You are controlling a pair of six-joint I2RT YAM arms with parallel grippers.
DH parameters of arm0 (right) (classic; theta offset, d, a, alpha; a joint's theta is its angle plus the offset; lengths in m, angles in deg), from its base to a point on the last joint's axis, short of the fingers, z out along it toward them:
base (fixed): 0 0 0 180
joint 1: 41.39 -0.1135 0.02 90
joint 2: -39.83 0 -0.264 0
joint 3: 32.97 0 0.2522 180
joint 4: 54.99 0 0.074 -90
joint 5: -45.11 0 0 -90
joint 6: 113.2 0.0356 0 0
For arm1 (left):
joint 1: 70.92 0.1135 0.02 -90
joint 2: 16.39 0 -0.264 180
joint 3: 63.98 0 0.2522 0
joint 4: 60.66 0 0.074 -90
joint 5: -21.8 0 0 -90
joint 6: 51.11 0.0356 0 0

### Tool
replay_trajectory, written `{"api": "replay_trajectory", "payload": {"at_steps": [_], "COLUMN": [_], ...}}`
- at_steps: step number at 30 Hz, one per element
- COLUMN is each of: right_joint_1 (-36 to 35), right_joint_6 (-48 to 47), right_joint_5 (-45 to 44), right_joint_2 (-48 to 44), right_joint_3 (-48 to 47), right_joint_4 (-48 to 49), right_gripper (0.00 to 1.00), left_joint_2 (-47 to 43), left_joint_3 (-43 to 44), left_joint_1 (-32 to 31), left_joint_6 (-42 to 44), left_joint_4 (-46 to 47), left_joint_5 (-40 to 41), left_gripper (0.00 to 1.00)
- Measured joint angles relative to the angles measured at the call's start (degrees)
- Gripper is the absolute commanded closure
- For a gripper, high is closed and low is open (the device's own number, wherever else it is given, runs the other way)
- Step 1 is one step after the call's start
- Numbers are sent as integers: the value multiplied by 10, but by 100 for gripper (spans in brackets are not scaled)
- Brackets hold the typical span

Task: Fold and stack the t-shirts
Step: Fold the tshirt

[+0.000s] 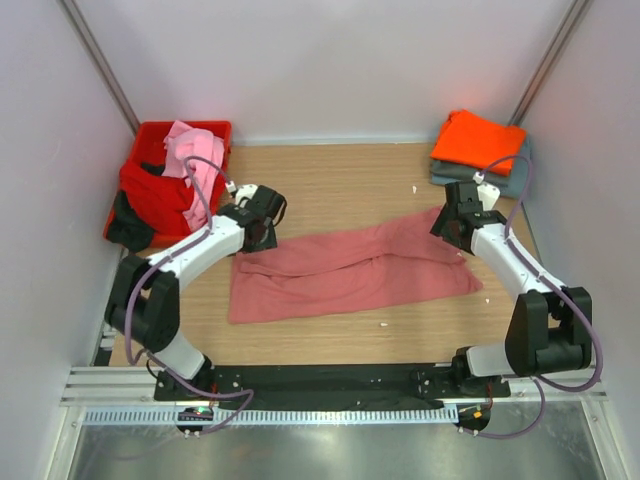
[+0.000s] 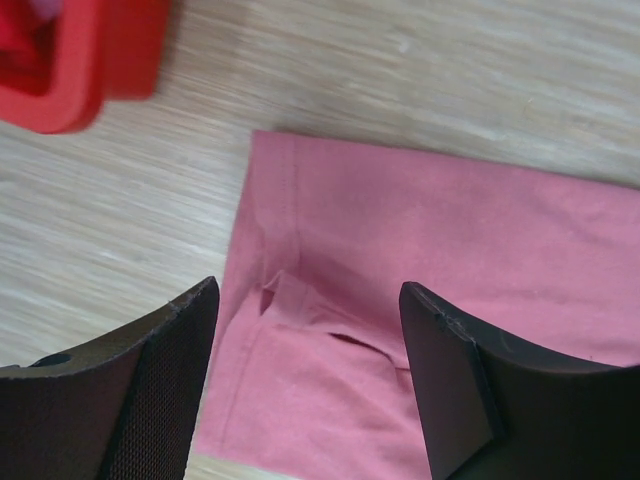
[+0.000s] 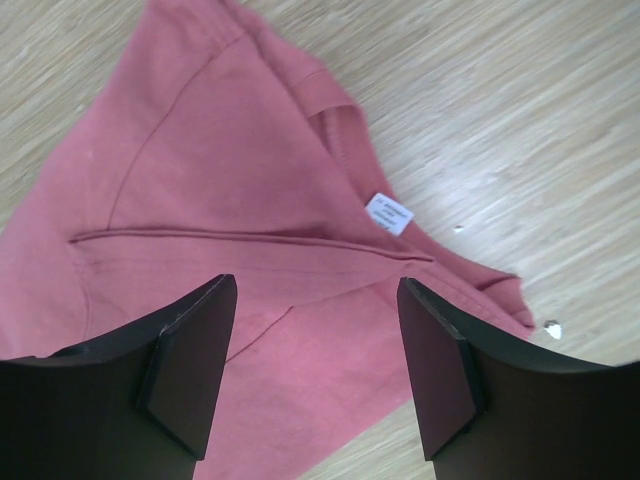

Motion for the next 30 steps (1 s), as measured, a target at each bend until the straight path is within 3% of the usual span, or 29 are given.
{"api": "replay_trajectory", "payload": {"at_steps": [8,13,17,18,20,21,30], "right_joint_1": [-30,-35,-37,-37,-37,-37,-37], "right_joint_6": [0,0,0,0,0,0,-4], "right_joint_5": [28,29,29,29,29,28,25], "right_joint_2": [28,37,45,47,51,54,55], "right_joint_3": [21,21,21,21,21,21,21], "right_joint_4": [21,28,35,36,37,38,38], "right_gripper": [31,31,32,32,32,32,32], "left_joint_2": [77,73,69,69,69,69,66], "left_joint_3": [-2,-21,-41,-45,-52,-53,-31], "left_joint_1": [-8,-8,-8,-8,-8,-9,-10], "left_joint_6": [-9,-24,-36,-36,-42,-41,-46], "left_joint_4": [3,3,3,3,3,2,-34], "left_joint_5": [-2,-5,-14,-14,-14,-14,49], "left_gripper": [29,41,56,71,86,98,100]}}
